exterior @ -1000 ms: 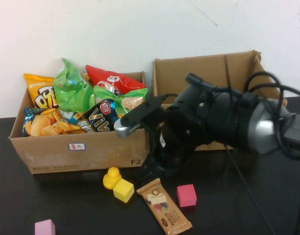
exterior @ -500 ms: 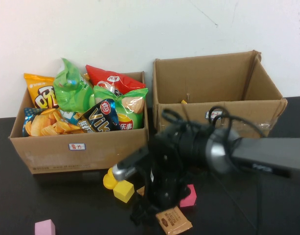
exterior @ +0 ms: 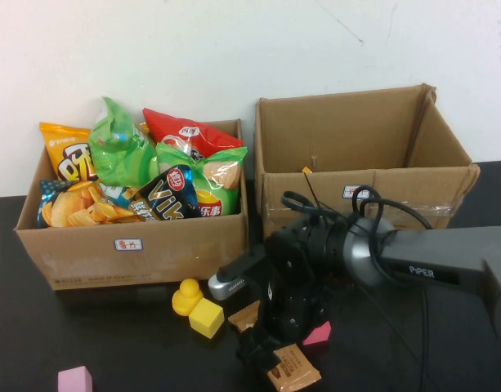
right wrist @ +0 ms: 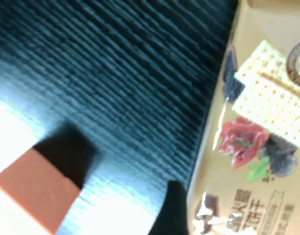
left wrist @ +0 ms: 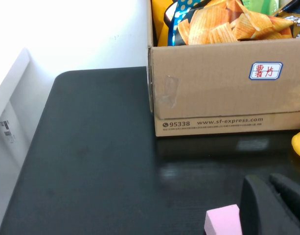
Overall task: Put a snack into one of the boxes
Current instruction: Pick up the biscuit
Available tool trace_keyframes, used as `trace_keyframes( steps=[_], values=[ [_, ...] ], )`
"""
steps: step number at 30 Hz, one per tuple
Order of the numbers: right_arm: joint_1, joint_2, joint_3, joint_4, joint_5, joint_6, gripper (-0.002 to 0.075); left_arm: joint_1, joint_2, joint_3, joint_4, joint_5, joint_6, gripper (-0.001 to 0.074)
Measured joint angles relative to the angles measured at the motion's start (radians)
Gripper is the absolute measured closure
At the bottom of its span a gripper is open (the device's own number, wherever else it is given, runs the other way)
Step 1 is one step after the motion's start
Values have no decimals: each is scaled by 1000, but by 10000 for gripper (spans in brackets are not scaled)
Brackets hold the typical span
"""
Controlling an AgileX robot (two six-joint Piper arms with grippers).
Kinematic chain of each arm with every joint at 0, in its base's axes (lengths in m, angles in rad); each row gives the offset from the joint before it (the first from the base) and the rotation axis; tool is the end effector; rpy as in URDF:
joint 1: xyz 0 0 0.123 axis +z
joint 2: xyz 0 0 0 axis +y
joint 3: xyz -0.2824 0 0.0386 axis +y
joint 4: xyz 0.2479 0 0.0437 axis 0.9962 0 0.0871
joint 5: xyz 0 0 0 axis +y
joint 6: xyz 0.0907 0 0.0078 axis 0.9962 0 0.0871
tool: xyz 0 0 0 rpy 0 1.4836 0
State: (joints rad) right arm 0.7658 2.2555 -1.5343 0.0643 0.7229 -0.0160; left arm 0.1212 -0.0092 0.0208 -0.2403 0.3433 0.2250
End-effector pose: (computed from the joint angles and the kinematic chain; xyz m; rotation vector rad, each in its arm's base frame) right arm 0.3165 0.3097 0.0976 -1.0659 2.7556 0.1817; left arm 0.0538 -0.0008 0.1765 -0.0560 1.8277 0.0108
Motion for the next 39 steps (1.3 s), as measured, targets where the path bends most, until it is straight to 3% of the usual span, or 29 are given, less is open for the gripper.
trace_keyframes(
  steps=[11, 23, 25, 28, 39],
  values=[
    [-2, 41, 0, -4, -69, -43, 43, 0, 0, 0, 0, 0, 0, 738],
    [-2, 65, -8, -6, -79, -35, 38, 0, 0, 0, 0, 0, 0, 738],
    [-2, 66, -12, -6, -75, -35, 84, 0, 0, 0, 0, 0, 0, 738],
    [-2, 66, -12, -7, -63, -35, 274, 0, 0, 0, 0, 0, 0, 738],
    [-2, -144, -12, -38, 28, -33, 267, 0, 0, 0, 0, 0, 0, 738]
  ],
)
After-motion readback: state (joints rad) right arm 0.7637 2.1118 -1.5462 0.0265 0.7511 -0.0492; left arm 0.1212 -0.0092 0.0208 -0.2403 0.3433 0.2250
